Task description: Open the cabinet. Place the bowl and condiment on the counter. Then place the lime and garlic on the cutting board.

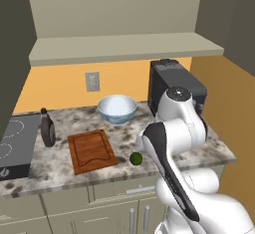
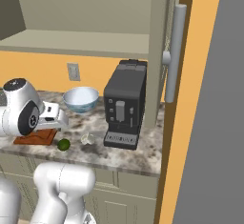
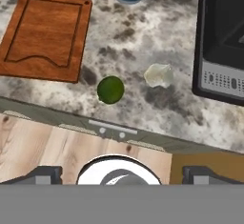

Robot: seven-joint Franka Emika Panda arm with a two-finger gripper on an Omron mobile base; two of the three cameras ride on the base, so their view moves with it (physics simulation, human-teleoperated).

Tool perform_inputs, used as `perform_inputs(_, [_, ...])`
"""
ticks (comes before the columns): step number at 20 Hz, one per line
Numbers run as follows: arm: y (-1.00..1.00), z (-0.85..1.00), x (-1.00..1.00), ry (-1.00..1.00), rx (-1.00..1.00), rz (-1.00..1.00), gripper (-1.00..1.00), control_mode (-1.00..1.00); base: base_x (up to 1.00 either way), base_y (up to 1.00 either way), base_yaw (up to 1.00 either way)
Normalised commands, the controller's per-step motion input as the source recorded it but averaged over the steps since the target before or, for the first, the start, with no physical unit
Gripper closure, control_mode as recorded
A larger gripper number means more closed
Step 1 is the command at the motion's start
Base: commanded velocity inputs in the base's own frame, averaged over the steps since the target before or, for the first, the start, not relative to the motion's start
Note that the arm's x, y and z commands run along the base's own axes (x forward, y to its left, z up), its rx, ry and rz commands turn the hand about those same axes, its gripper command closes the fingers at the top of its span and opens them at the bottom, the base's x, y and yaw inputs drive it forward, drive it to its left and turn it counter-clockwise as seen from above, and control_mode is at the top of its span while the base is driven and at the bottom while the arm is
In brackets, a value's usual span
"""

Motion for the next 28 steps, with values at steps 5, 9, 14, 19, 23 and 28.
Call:
perform_inputs(5, [0.00,-0.14,0.08,0.00,-0.01,0.14,-1.00,-1.00,0.00,0.00,0.00])
perform_inputs(9, [0.00,-0.08,0.01,0.00,0.00,0.12,-1.00,-1.00,0.00,0.00,0.00])
perform_inputs(14, [0.02,-0.06,0.06,0.00,0.00,0.06,-1.00,-1.00,0.00,0.00,0.00])
perform_inputs(19, [0.02,-0.07,0.17,0.00,0.00,0.01,-1.00,-1.00,0.00,0.00,0.00])
perform_inputs(23, [0.08,-0.14,0.13,0.00,0.00,0.00,-1.00,-1.00,0.00,0.00,0.00])
perform_inputs(28, [0.10,-0.20,0.14,0.00,0.00,0.00,-1.00,-1.00,0.00,0.00,0.00])
